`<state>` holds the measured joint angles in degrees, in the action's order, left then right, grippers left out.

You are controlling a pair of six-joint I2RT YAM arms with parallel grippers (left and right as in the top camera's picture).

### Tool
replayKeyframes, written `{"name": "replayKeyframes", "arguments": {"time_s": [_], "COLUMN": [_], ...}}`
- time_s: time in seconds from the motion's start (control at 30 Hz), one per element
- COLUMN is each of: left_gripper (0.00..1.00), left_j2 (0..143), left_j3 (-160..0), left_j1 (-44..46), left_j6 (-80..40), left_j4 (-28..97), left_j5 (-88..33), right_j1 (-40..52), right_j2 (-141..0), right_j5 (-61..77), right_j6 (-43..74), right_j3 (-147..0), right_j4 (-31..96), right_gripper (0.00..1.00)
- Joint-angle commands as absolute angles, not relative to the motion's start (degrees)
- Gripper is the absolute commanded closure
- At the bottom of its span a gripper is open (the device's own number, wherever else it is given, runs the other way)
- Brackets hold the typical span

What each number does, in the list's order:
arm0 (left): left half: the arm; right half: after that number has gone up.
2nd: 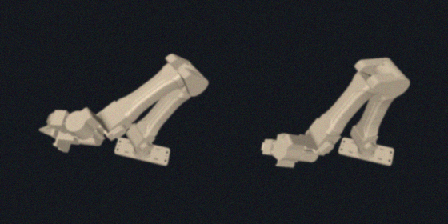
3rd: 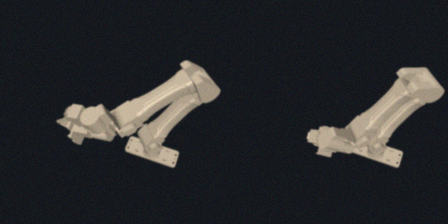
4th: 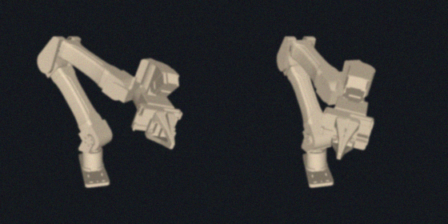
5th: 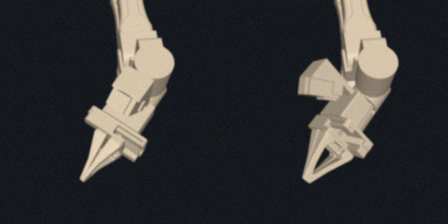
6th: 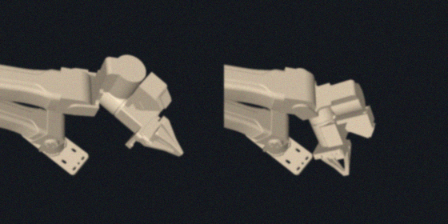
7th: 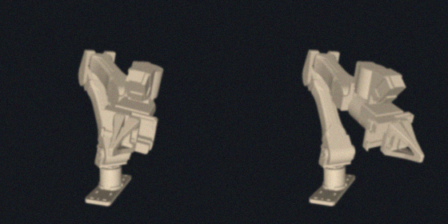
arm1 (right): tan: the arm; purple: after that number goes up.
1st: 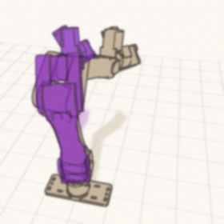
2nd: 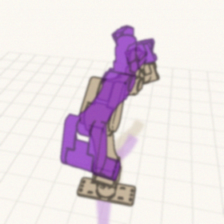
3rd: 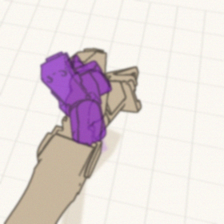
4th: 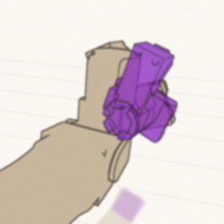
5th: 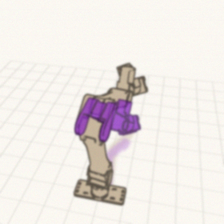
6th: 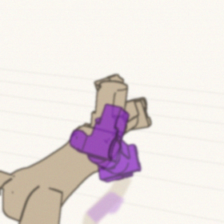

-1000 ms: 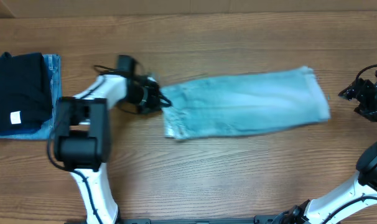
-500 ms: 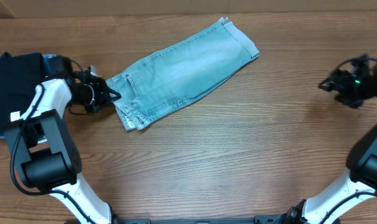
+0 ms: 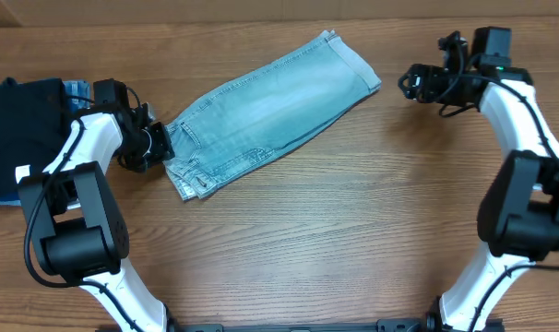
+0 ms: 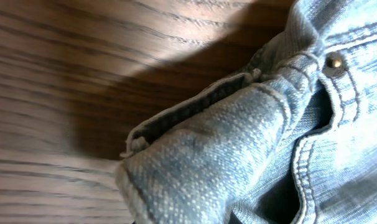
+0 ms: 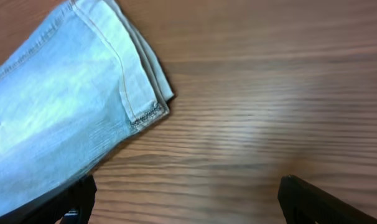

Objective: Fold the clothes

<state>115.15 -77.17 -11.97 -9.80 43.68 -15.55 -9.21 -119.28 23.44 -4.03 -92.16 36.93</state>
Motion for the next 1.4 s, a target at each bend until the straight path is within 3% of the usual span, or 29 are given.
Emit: {"name": "replayKeyframes", "arguments": {"time_s": [0.0,0.2,0.4,0.67,0.97,1.2,1.37], "left_gripper": [0.96,0.96,0.96,0.96,0.96,0.96,0.96], "left_j2": [113.9,113.9,114.1,114.1,114.1,114.1,114.1], "left_j3": [-77.1,-77.0,-77.0,-77.0,-77.0,-77.0,-77.0], "left_j1": [-12.2,-12.1,-11.5,-8.5,-3.7,3.0,5.4], "left_j6": [1.4,16.8,29.2,38.4,42.9,55.1,54.9], "left_j4": [43.8,42.0,41.6,41.1,38.9,40.2,37.6], "left_j5": [-8.5,-1.1,-1.1,-2.3,4.3,1.0,3.4], "right_j1": [-7.0,-4.6,-4.6,-4.4,-4.4,-4.4,-4.4], "right_j2": [-123.6,-124.8,-124.9,-124.9,-125.2,-125.2,-125.2], "right_j5": [25.6,25.6,25.6,26.7,26.7,26.7,26.7], "right_j6": [-2.9,-3.0,-3.0,-3.7,-5.0,-7.0,-10.9], "right_j3": [-93.0,-93.0,-93.0,-93.0,-93.0,-93.0,-93.0], "right_j4": [34.5,31.3,31.6,37.0,39.4,41.5,45.1], "right_gripper": [0.02,0.01,0.01,0.01,0.01,0.02,0.02]}}
